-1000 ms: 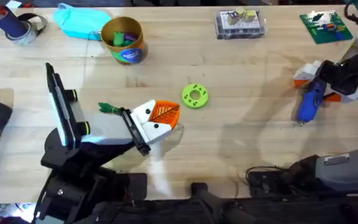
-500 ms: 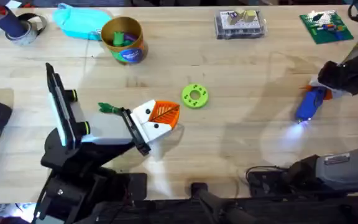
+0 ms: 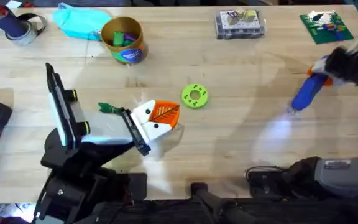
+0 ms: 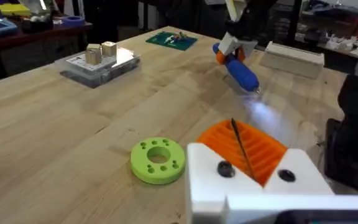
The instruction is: Pick up the gripper from the table and insert it into the empty holder that is missing its gripper. Then pick up a screw, insert it into the mounting hole, and use the screwdriver to tighten it. Finally, clean up the table by picking up the vegetable and placing it into the bucket.
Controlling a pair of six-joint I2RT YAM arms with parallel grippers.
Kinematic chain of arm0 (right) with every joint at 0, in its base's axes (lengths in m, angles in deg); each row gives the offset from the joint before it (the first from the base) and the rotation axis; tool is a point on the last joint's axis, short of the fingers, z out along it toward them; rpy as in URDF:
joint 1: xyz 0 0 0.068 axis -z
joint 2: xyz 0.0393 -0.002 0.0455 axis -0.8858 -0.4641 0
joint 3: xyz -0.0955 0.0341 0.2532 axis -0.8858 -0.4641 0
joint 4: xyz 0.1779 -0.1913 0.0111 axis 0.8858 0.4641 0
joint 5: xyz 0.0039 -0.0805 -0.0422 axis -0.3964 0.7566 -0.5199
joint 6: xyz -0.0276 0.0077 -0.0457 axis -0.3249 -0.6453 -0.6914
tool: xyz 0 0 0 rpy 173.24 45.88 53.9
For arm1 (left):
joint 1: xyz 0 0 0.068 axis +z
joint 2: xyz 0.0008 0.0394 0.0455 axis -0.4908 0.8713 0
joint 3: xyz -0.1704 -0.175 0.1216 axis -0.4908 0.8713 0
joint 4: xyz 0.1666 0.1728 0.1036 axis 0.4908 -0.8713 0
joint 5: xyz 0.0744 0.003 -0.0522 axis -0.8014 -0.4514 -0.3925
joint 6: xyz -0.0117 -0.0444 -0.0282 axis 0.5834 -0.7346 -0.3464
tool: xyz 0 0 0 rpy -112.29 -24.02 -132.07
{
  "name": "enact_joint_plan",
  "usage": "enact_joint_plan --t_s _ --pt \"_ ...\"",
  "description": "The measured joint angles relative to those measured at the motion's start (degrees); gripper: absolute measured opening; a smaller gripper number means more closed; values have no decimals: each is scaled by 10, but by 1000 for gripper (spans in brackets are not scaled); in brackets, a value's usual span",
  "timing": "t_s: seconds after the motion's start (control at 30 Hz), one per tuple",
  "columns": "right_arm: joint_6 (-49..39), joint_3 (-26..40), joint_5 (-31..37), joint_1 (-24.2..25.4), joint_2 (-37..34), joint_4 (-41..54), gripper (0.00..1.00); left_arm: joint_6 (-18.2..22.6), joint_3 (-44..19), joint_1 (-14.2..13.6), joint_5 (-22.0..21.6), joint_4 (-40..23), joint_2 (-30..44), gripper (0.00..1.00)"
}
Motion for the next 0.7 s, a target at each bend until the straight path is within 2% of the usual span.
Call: enact_joint_plan --t_s 0.23,0.43,0.7 --pt "1 0 -92 -6 127 10 23 0 0 0 0 0 0 10" --pt "6 0 -191 -13 147 16 23 0 0 0 0 0 0 10" --pt "-11 0 -210 -22 191 19 23 0 0 0 0 0 0 10"
